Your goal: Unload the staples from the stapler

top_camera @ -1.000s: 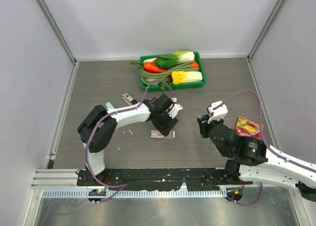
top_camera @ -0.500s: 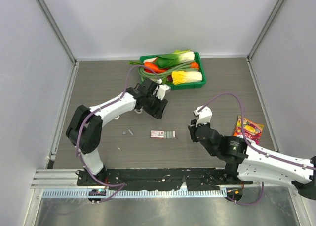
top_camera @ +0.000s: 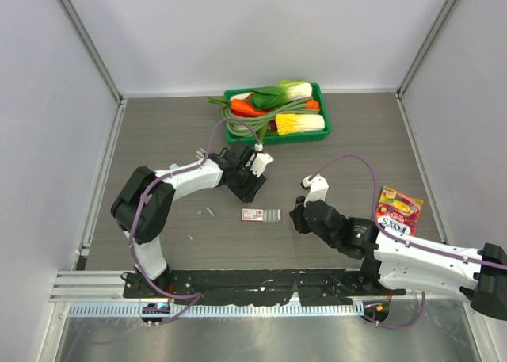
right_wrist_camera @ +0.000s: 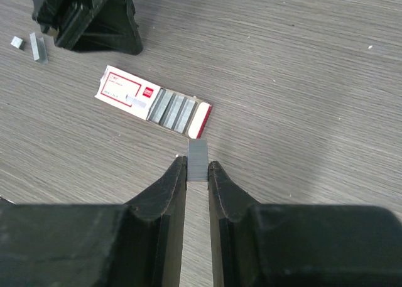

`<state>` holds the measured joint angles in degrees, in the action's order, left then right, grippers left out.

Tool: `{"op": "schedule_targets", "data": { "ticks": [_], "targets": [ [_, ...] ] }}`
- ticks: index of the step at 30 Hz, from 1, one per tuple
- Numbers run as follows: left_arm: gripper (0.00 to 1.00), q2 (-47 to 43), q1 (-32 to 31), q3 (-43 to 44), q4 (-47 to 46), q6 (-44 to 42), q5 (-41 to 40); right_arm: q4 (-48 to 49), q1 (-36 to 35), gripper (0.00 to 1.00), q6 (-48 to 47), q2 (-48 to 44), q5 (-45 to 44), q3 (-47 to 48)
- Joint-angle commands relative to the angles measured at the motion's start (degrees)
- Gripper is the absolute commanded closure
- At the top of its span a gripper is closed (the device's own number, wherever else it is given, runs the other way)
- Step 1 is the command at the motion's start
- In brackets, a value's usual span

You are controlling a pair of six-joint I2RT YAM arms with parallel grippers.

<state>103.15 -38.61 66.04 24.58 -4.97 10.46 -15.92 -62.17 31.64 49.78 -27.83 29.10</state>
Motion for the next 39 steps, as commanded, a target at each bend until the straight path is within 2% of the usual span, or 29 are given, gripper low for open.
{"op": "schedule_targets", "data": {
  "ticks": [1,16,25,29,32,39],
  "targets": [
    [0.48,-1.0,-0.9,-1.9,-4.3,-2.1,-0.9,5.3,2.0,0.99,1.8,-0.1,2.9,-0.5],
    [0.49,-5.1,-3.6,-7.7,-4.4,-0.9,-0.7,6.5,6.0,0.99,0.7,-1.3,6.2,-1.9],
    [0.47,-7.4,-3.8,-9.0,-3.0,-0.9,-1.4,10.6,7.3,0.99,-1.7,2.9,9.8,-1.9],
    [0.43,-7.0,-3.0,-6.3,-1.2,-0.6,-2.6,14.3,7.3,0.99,-4.3,6.8,13.7,-1.2],
    [0.36,-7.1,-0.4,-1.9,2.7,-0.4,-1.5,15.6,7.3,0.99,-6.6,9.9,14.0,-0.9],
    [0.24,-8.7,9.5,11.1,15.7,-0.8,8.2,25.1,5.6,0.99,-11.8,13.1,11.1,-3.3]
  ]
}}
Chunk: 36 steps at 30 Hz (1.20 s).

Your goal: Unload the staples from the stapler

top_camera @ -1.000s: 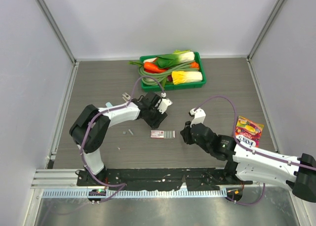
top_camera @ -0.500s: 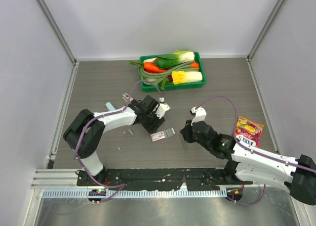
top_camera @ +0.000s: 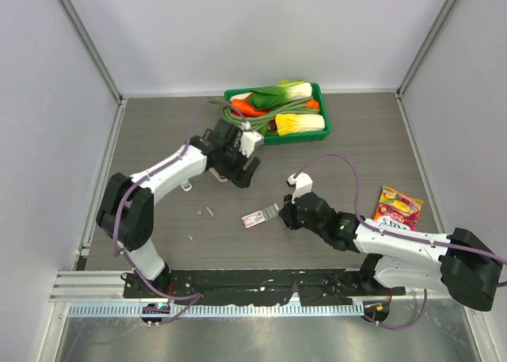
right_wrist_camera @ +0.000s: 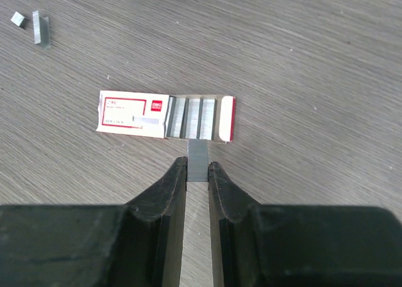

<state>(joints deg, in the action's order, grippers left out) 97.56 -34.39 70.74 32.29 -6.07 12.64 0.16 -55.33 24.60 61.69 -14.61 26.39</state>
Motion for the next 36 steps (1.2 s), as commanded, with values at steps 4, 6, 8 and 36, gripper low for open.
{"op": "schedule_targets", "data": {
  "ticks": [4,6,8,36],
  "targets": [
    [0.22,-5.3,10.0,6.2,11.6,-1.6,8.9,13.1,-4.2,0.99,-8.6,4.0,-4.8,-1.1],
    [0.21,-6.8,12.4,4.9,12.1,-3.1,9.4,14.2,-4.9,0.99,-10.3,5.9,-5.9,-1.2],
    [0.20,-8.5,15.0,3.5,12.0,-3.6,10.8,15.8,-5.5,0.99,-11.3,7.0,-6.8,-1.5],
    [0.00,-16.3,21.8,-7.3,7.0,-3.0,11.2,22.2,-7.2,0.99,-16.0,17.1,-8.5,2.3]
  ]
}}
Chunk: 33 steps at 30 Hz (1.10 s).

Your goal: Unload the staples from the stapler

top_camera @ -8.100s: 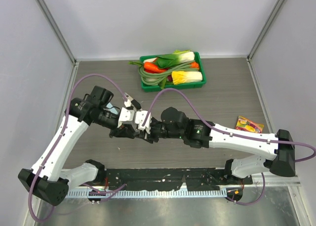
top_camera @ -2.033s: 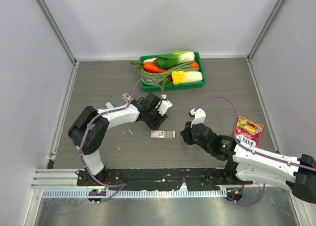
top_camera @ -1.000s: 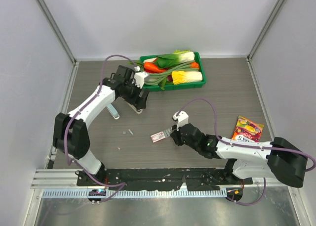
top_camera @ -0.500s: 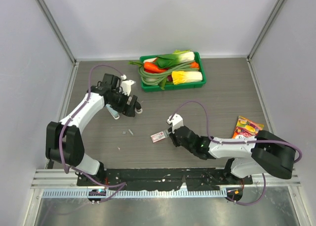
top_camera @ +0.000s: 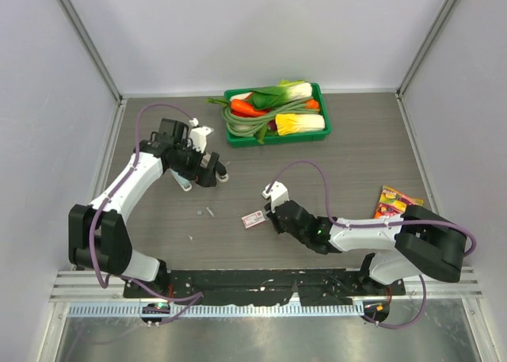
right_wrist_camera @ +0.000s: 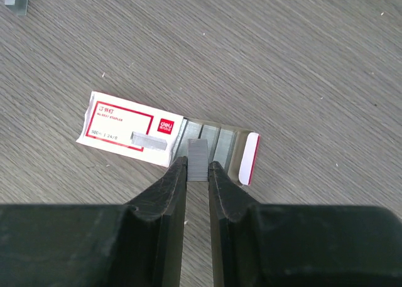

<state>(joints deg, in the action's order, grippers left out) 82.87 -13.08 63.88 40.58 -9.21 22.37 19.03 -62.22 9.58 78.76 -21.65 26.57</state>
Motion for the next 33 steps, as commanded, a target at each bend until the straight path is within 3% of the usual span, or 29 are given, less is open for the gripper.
{"op": "schedule_targets", "data": {
  "ticks": [1,33],
  "targets": [
    [0.00,-1.5,0.5,-0.4,-1.3,0.2,1.5,3.3,-0.4,0.99,-1.1,0.0,-1.5,2.1],
    [0.00,-0.9,1.1,-1.2,-1.6,-0.5,2.2,9.5,-0.3,0.99,-2.8,6.1,-3.4,2.9]
  ]
}}
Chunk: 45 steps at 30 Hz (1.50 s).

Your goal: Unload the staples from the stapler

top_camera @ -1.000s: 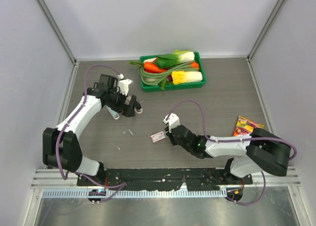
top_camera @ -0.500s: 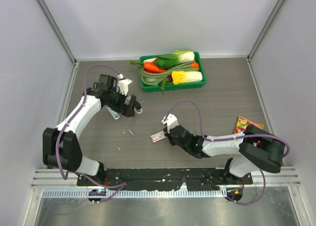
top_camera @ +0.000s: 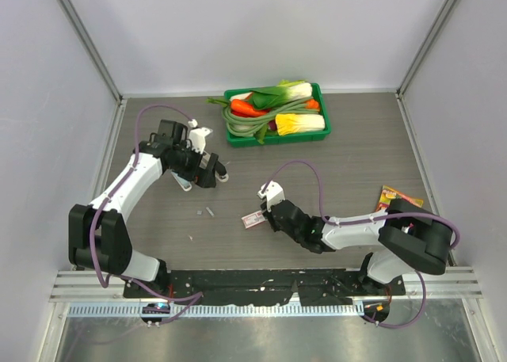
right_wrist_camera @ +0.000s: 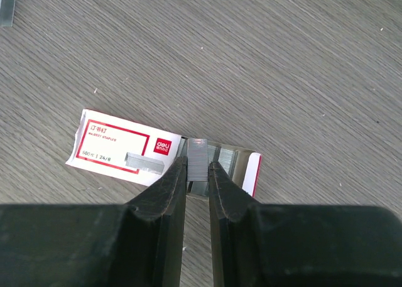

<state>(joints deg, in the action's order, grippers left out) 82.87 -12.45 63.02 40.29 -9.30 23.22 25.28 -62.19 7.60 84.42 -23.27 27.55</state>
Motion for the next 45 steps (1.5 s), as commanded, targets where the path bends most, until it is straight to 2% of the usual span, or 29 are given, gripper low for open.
{"op": "schedule_targets", "data": {
  "ticks": [1,30,37,40,45],
  "targets": [
    [0.00,-0.9,0.5,-0.4,-1.4,-0.5,1.5,3.3,-0.3,0.99,-0.9,0.4,-1.8,1.9],
    [0.00,-1.0,0.7,-0.5,-1.4,-0.7,1.7,4.5,0.0,0.98,0.1,2.1,-1.3,1.1],
    [0.00,-1.0,0.7,-0.6,-1.3,-0.8,1.6,4.0,0.0,0.72,0.2,2.1,-0.9,1.1],
    [0.00,-1.0,0.7,-0.5,-1.3,-0.9,1.8,3.8,0.0,0.65,0.2,0.9,-0.3,0.8],
    [0.00,-1.0,0.7,-0.6,-1.4,-0.8,2.0,3.6,0.1,0.60,-0.4,-0.9,0.9,0.1]
  ]
}}
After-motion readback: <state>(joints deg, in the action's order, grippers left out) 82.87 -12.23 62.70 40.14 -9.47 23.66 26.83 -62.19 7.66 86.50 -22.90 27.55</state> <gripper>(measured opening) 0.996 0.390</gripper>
